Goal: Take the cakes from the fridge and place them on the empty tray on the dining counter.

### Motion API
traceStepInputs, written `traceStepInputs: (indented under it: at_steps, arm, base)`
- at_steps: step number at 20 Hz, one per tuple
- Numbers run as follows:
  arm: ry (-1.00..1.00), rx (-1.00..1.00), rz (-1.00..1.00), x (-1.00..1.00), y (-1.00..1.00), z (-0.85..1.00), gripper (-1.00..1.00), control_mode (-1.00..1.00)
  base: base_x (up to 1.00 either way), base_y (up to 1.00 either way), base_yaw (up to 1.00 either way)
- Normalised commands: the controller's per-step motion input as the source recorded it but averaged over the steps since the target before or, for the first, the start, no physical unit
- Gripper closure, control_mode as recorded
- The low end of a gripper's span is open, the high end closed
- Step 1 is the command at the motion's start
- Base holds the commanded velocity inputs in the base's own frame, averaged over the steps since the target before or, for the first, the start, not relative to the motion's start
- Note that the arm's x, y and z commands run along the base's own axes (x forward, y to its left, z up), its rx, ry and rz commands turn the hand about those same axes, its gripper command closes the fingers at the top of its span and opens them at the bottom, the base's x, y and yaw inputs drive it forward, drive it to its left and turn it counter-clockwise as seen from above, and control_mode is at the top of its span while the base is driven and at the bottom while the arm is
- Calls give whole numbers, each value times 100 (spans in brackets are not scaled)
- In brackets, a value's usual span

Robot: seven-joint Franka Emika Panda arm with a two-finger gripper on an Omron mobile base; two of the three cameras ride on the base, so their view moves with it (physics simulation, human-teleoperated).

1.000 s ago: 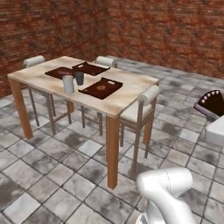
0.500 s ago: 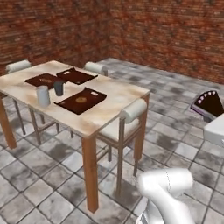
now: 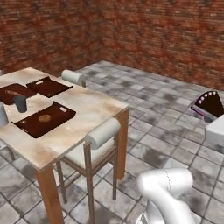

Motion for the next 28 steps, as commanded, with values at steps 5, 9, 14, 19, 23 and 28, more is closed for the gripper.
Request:
traceStepInputs:
  at_steps: [5, 9, 14, 19, 23, 28]
  arm:
    - [0, 0, 0, 0, 0, 0, 100, 100]
    - [0, 0, 0, 0, 0, 0, 100, 100]
    - [0, 0, 0, 0, 0, 0, 100, 100]
    - [0, 0, 0, 0, 0, 0, 100, 100]
    - [0, 0, 0, 0, 0, 0, 100, 100]
    - [0, 0, 0, 0, 0, 0, 100, 100]
  base:
    - [99, -100, 21]
    - [100, -100, 26]
    - [100, -99, 36]
    - [100, -69, 59]
    - [74, -55, 72]
    - [47, -38, 80]
